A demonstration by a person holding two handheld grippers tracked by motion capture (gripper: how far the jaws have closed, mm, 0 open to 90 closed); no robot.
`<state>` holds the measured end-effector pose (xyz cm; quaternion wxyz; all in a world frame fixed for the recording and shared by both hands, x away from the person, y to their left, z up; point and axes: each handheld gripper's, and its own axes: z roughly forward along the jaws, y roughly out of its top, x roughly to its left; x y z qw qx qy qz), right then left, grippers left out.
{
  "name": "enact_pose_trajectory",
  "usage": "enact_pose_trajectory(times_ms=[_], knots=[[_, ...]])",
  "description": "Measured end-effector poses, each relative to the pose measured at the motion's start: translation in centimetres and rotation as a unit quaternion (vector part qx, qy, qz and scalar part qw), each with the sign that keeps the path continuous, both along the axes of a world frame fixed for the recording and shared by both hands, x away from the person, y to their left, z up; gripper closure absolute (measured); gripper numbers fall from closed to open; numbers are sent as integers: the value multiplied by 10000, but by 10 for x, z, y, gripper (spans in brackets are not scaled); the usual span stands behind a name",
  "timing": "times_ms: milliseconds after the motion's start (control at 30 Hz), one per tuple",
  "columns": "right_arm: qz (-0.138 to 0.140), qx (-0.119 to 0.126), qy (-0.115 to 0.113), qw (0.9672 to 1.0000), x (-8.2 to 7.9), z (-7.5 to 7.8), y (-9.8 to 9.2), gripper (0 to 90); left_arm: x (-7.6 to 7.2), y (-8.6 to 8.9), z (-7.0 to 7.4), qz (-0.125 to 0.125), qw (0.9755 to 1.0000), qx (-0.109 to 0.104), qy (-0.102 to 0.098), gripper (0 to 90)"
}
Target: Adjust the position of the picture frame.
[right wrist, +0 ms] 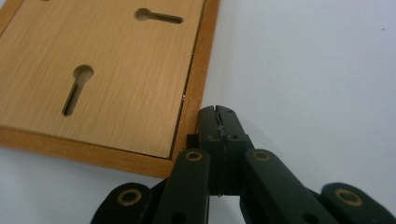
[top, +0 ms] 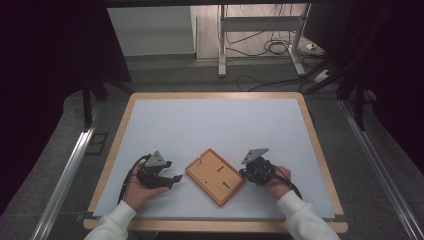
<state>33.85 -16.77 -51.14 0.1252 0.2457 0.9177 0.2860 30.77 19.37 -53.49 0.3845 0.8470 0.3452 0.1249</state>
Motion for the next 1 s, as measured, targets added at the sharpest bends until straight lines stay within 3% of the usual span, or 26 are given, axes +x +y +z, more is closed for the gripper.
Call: enact_pose_trajectory(times_ms=[333, 600, 667, 800, 867, 1000], knots=[[137, 195, -96, 9997, -38, 0, 7, 900, 0, 1, 0, 44, 10000, -16, -5, 297], [215, 323, -49, 9992, -40, -2, -2, 900, -2, 3, 3, 127, 9998, -104, -62, 319], [137, 475, -66, 9988, -41, 0, -9, 900, -3, 4, 4, 108, 9998, -190, -40, 397], [-93, 913, -149, 9957, -42, 5, -26, 898, -5, 4, 9, -110, 9996, -251, 71, 662], [-260, 1234, -112, 9920, -41, 5, -34, 742, -6, 2, 10, -188, 9995, -225, 107, 744], [-635, 1413, -189, 9878, -44, 1, -46, 535, -7, -1, 10, -254, 9994, -145, 167, 849]])
